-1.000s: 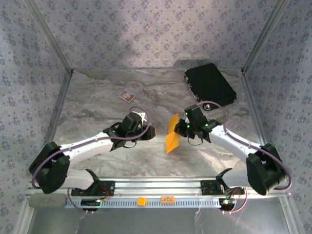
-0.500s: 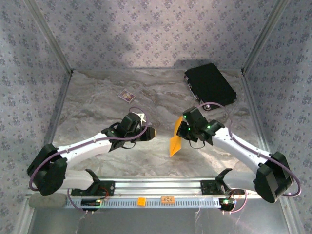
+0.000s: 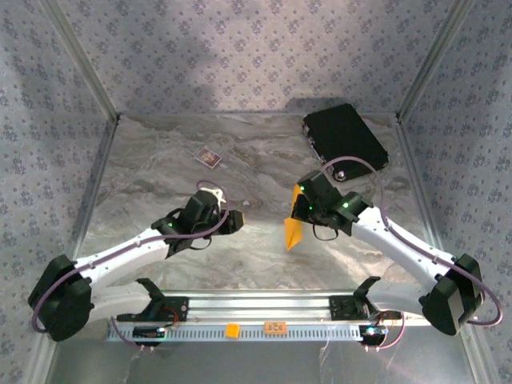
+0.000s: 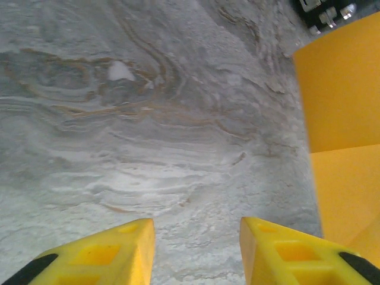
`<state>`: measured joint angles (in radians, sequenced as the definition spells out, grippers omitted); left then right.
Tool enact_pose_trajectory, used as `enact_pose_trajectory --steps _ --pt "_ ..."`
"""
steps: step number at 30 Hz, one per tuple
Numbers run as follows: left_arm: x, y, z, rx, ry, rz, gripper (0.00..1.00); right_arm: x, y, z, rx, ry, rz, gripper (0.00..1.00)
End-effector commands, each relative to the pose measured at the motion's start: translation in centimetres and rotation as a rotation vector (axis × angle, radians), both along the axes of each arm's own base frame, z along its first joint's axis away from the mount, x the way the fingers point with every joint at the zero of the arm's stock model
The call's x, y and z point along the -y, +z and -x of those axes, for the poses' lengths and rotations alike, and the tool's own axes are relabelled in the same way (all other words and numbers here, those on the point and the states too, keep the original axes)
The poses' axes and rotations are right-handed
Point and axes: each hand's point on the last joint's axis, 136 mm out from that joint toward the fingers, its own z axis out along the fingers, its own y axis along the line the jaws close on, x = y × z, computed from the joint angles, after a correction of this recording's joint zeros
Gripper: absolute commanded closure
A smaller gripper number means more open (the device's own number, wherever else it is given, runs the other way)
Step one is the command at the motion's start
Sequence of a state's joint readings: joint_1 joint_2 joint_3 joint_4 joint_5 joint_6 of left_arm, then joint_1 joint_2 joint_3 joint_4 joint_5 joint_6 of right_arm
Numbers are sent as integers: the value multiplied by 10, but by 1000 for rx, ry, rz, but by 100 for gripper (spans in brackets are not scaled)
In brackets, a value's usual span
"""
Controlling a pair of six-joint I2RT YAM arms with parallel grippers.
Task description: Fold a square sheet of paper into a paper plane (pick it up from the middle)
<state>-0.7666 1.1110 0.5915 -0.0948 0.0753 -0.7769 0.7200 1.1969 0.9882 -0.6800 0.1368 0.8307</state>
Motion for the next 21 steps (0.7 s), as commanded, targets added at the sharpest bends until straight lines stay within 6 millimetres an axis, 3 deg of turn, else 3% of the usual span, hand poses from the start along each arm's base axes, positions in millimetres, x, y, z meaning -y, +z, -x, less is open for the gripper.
enact_pose_trajectory --steps 1,7,11,18,21 --pt "-25 -5 -3 6 79 -34 56 29 11 0 63 27 312 93" --pt "-70 -15 -10 -32 202 -75 56 46 28 -11 104 3 681 94" --pt "-98 -13 -12 -38 285 -78 55 43 26 -20 95 -3 834 95" --pt "-148 -5 -5 -48 447 -117 54 4 -29 -34 18 98 872 94" --pt "-155 6 -3 -10 477 -100 50 -21 -54 -34 -22 164 820 93"
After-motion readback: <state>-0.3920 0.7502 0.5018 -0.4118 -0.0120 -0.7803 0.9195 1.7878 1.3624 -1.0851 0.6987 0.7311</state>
